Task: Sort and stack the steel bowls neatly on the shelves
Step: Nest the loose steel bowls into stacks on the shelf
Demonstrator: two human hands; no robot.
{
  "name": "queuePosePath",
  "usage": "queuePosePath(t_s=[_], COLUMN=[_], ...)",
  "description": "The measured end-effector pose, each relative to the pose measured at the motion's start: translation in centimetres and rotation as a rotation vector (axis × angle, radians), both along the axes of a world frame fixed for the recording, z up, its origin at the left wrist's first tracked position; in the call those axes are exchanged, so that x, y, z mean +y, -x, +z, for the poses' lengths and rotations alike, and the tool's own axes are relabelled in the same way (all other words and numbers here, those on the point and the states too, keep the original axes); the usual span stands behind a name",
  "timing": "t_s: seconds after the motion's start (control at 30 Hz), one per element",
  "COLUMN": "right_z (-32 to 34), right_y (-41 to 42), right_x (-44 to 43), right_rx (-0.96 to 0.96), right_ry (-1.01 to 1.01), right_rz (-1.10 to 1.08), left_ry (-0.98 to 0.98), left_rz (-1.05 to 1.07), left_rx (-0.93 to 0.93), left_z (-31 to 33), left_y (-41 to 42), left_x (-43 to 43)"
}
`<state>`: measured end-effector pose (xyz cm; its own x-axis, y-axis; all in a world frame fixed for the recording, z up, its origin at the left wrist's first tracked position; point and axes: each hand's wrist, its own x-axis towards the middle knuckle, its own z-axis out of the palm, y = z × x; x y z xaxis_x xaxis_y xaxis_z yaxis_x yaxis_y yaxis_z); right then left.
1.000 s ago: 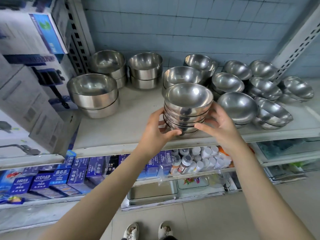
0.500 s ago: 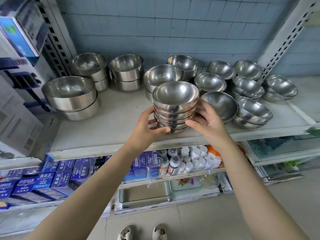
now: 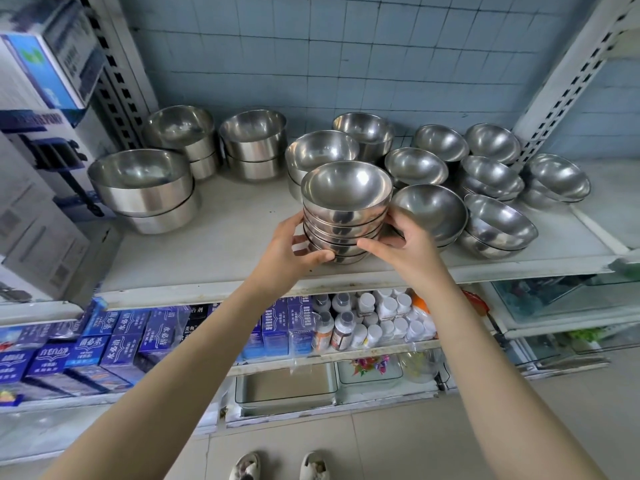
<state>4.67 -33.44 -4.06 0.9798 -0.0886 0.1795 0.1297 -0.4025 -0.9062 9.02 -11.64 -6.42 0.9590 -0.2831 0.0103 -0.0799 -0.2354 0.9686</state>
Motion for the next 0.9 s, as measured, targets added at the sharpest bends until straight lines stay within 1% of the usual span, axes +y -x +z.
queuePosePath(t_s=[0.1,0.17,0.27,0.37,0.43,0.47,0.5,0.53,0.6,0.67,0.8,0.9], right_z=[0.4,0.4,0.1,-0.1,-0.4,-0.7,-0.9,-1.1,-0.9,-0.2,0.8,1.5], right_y=[1.1,2.6,4.0,4.0,4.1,4.1,4.0,3.6,1.9,-0.7,-6.5,-9.8], right_x=[0.7,1.8,4.2,7.0,9.2,10.4,11.7,13.1,16.0,18.9,23.1,25.5], right_rx=[0.021,-0.083,-0.31,-0.425,-0.501,-0.536,-0.551,-0.535,-0.413,-0.231,0.0,0.138], right_ry=[-0.009,0.074,0.146,0.158,0.154,0.151,0.149,0.147,0.11,0.069,0.037,-0.006], right_rz=[-0.071,-0.195,-0.297,-0.465,-0.551,-0.538,-0.474,-0.373,-0.146,0.012,0.155,0.186], left_ry=[-0.038,-0.03,-0.092,-0.101,-0.095,-0.113,-0.147,-0.185,-0.208,-0.134,-0.051,-0.048], left_rz=[-0.061,-0.041,0.159,0.447,0.57,0.603,0.62,0.624,0.614,0.591,0.552,0.482], left_rx=[-0.03,-0.024,-0.115,-0.158,-0.156,-0.157,-0.155,-0.149,-0.111,-0.082,-0.081,-0.082], left_z=[0.5,0.9,0.7,0.1,-0.6,-0.8,-1.3,-1.6,-1.9,-1.5,-0.6,-0.6], left_y=[0.2,1.1,2.7,3.4,2.8,2.2,1.3,0.4,-1.4,-2.9,-5.2,-6.2], left_x=[0.5,1.7,5.8,10.9,14.0,15.3,16.6,17.7,19.4,20.5,21.5,22.9])
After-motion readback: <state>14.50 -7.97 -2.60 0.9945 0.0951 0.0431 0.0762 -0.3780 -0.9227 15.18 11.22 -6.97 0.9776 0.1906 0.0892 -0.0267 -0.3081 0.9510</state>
